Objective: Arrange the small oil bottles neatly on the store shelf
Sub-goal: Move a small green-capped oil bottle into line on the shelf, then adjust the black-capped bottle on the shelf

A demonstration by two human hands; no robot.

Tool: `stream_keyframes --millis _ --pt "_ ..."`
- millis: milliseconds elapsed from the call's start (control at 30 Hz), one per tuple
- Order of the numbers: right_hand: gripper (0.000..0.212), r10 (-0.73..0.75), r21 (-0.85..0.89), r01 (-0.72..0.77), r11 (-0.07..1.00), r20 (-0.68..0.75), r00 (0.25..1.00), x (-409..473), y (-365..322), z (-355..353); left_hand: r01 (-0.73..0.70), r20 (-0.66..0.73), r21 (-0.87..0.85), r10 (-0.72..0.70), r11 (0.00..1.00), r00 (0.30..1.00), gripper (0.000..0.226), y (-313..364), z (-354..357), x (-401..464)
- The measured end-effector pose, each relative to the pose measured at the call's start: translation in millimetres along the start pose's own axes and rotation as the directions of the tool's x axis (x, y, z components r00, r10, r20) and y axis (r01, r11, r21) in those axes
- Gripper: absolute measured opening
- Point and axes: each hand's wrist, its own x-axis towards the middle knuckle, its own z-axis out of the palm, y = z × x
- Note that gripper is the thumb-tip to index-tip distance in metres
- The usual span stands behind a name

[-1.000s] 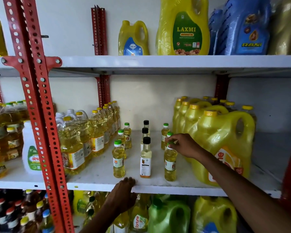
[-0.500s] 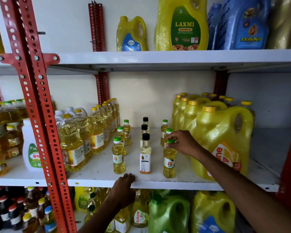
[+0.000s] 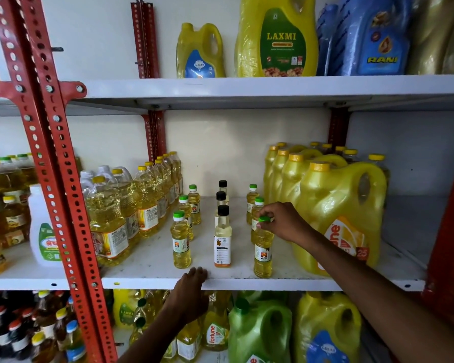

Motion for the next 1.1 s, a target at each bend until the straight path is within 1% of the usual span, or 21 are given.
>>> stream_keyframes --millis 100,200,267,333,367,400,433,500,600,667,767,867,933,1000,1067,1100 --pt "0.031 0.021 -0.001 -0.021 1.0 -0.004 1.0 -1.0 0.7 0.2 -0.011 0.018 0.014 0.011 1.0 1.0 0.07 -2.5 1.9 -0.2" --pt "0.04 0.06 -0.014 -0.06 0.998 0.044 0.997 0.2 3.1 -0.2 -0.035 0.051 0.039 0.033 0.999 0.998 0.072 -6.1 -0.5 0.2" --pt "0.049 0.065 -0.092 -0.063 0.994 0.012 0.998 2.7 2.6 -1.0 -0.047 0.058 0.045 0.045 0.998 0.997 0.071 -11.0 -3.9 -0.5" --pt "0.051 0.004 -0.166 -0.019 0.986 -0.092 0.996 6.5 -5.1 -1.6 -0.053 0.052 0.05 0.051 0.997 0.997 0.071 -17.8 -5.4 -2.0" --pt "0.049 -0.049 -0.165 0.029 0.986 -0.122 0.991 10.2 -11.6 0.9 -0.053 0.05 0.051 0.05 0.997 0.997 0.071 -21.4 -5.3 -3.4" --pt "0.047 -0.096 -0.147 0.079 0.986 -0.114 0.989 15.0 -20.0 5.1 -0.052 0.053 0.05 0.049 0.997 0.997 0.071 -24.1 -5.2 -5.3" --pt "0.046 -0.132 -0.132 0.122 0.984 -0.075 0.988 20.4 -29.8 10.7 -0.053 0.059 0.047 0.05 0.998 0.997 0.072 -25.5 -5.1 -6.8" --pt "0.049 -0.162 -0.128 0.169 0.977 0.06 0.985 32.8 -45.1 25.7 -0.055 0.064 0.038 0.052 0.998 0.997 0.073 -25.1 -5.0 -8.2" --pt "0.048 -0.144 -0.135 0.178 0.975 0.23 0.963 54.3 -53.7 44.8 -0.043 0.064 0.021 0.042 0.999 0.997 0.075 -23.5 -6.4 -8.5" --pt "0.043 -0.109 -0.132 0.149 0.98 0.27 0.957 64.7 -55.1 48.5 -0.033 0.068 -0.001 0.033 0.999 0.997 0.076 -23.7 -6.3 -7.5" --pt "0.034 -0.074 -0.095 0.101 0.99 0.254 0.964 72.5 -57.4 49.3 -0.023 0.066 -0.036 0.025 0.999 0.998 0.077 -24.3 -4.4 -5.7" --pt "0.032 -0.071 -0.037 0.078 0.996 0.175 0.982 71.6 -61.5 55.1 -0.011 0.051 -0.066 0.015 0.998 0.999 0.079 -25.9 -1.3 -4.8" --pt "0.031 -0.072 -0.032 0.076 0.997 0.122 0.99 69.6 -64.0 60.3 -0.012 0.045 -0.085 0.015 0.996 0.999 0.08 -27.1 -0.3 -5.0" --pt "0.038 -0.059 -0.041 0.063 0.997 0.092 0.994 68.5 -65.1 63.7 -0.017 0.042 -0.093 0.021 0.995 0.999 0.08 -27.4 -0.7 -5.5" --pt "0.051 -0.044 -0.024 0.047 0.999 0.105 0.994 67.9 -66.4 65.4 -0.022 0.035 -0.096 0.026 0.995 0.999 0.08 -28.2 0.0 -5.5" --pt "0.054 -0.049 -0.023 0.052 0.998 0.122 0.991 67.9 -67.5 65.4 -0.024 0.034 -0.099 0.027 0.995 0.999 0.08 -28.7 0.5 -5.4"
